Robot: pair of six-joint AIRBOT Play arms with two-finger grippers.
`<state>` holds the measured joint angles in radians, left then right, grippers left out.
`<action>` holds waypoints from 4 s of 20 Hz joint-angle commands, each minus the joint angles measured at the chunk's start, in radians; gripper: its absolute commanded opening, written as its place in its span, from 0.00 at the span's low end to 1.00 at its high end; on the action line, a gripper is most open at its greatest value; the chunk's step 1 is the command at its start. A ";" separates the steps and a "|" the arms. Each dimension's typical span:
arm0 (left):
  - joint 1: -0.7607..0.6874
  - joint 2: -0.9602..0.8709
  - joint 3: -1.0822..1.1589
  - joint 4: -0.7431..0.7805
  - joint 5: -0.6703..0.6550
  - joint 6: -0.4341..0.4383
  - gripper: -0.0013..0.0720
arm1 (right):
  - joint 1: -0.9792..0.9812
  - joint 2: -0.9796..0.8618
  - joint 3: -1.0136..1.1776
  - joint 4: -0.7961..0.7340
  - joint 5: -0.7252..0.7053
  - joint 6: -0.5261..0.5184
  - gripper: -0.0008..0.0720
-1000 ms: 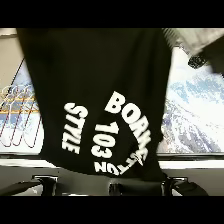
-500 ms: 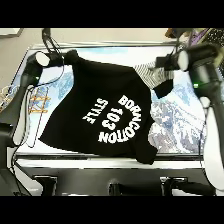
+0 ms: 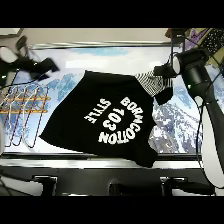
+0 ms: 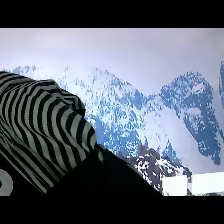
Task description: Fold the clothes and pants, and hang the long-sleeved shirts on hangers.
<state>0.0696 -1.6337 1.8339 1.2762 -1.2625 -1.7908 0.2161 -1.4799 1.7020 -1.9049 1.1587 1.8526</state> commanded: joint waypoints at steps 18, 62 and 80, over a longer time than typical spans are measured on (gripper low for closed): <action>0.080 0.825 -1.506 -0.239 0.296 -0.056 0.95 | 0.000 0.027 -0.001 0.055 0.214 -0.015 0.06; -0.149 0.811 -1.386 -0.371 0.195 -0.137 0.86 | -0.403 0.197 -0.679 0.780 0.206 -0.348 0.69; -0.327 0.766 -1.424 -0.372 0.330 -0.173 0.86 | -0.122 0.184 -0.983 1.044 -0.353 -0.300 0.66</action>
<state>-0.2554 -0.8650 0.4103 0.9043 -0.9722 -1.9636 0.0906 -1.2953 0.7219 -0.8848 0.8913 1.5475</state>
